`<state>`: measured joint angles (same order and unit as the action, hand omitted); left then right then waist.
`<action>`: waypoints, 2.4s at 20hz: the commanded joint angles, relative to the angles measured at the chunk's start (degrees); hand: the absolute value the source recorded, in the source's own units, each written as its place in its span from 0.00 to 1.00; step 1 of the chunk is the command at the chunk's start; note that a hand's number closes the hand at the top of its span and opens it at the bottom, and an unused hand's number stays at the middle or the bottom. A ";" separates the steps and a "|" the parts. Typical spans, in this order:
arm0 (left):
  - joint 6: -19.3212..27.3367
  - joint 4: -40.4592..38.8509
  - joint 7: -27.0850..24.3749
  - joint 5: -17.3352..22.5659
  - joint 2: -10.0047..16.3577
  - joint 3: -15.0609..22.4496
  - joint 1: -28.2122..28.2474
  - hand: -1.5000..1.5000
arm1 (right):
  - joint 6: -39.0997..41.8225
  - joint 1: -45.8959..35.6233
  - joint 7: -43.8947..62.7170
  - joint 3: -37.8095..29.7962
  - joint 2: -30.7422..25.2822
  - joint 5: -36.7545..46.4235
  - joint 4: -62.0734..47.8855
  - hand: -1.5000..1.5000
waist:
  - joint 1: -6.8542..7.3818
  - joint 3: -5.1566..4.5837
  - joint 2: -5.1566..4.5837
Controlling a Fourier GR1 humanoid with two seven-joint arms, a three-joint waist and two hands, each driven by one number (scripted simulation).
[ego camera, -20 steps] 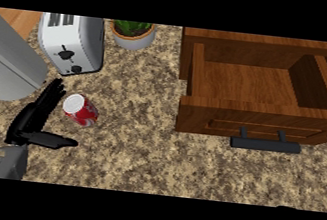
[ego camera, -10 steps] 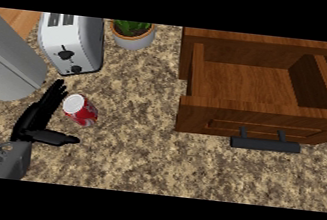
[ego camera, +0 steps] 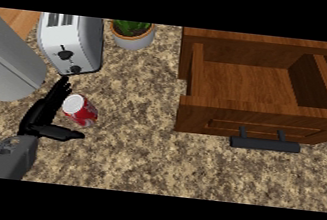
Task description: Pick up the can, place it into the drawer and close the drawer
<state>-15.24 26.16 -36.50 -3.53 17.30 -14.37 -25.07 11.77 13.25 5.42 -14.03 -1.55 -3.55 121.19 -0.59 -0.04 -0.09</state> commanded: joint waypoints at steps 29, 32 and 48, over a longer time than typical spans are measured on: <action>-2.60 -1.52 1.31 1.76 -5.56 1.97 -7.25 1.00 | -0.06 0.79 2.26 -1.04 -0.77 -2.57 3.26 0.00 | 0.28 0.03 0.10; 5.93 -0.45 1.43 4.44 -8.80 -1.22 -5.17 1.00 | 1.26 4.51 -0.37 -2.35 -0.11 -4.69 3.69 0.00 | 0.45 0.07 0.28; 17.84 38.65 24.94 6.49 -15.54 6.91 2.14 1.00 | -2.31 4.15 0.25 1.81 1.48 -0.54 5.23 0.00 | 0.65 0.08 0.28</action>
<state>-0.61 58.53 -17.63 4.32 4.31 -10.88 -21.28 11.16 17.25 6.99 -14.77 -1.16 -6.68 126.89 0.30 0.05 0.28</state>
